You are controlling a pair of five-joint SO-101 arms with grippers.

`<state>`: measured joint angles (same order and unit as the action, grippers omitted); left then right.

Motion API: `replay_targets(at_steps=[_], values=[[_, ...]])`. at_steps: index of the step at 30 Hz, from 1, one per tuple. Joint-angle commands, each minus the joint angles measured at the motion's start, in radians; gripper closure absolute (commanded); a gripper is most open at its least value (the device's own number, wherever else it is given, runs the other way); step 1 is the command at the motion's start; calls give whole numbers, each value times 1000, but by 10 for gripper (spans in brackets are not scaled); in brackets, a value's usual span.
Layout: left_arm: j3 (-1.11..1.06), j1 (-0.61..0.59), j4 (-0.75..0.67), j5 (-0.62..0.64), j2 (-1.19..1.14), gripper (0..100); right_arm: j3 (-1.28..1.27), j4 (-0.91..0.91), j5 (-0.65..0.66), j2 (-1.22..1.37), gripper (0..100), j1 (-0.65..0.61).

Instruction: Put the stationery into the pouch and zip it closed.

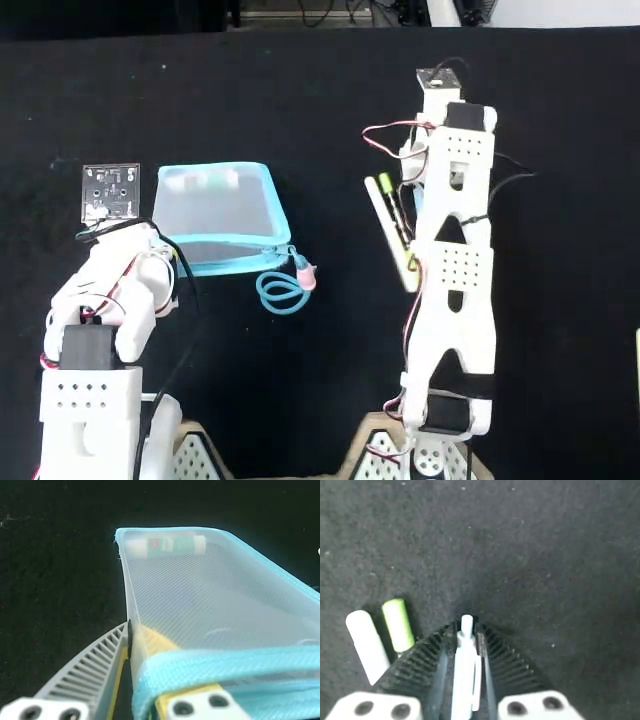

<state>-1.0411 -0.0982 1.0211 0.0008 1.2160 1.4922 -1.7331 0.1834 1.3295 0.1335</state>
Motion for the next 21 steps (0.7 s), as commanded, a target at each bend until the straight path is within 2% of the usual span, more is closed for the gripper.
replay_targets(at_steps=[1, 9, 15, 21], values=[[16, 4, -17, 11, 9, 970, 71, -34, 3, -39, 988, 41], [18, 8, -17, 11, 9, 970, -124, -35, 3, -332, 988, 106], [19, 8, -17, 11, 9, 970, -492, -34, 3, -740, 988, 107], [19, 4, -17, 11, 9, 970, -868, -28, 12, -1178, 988, 52]])
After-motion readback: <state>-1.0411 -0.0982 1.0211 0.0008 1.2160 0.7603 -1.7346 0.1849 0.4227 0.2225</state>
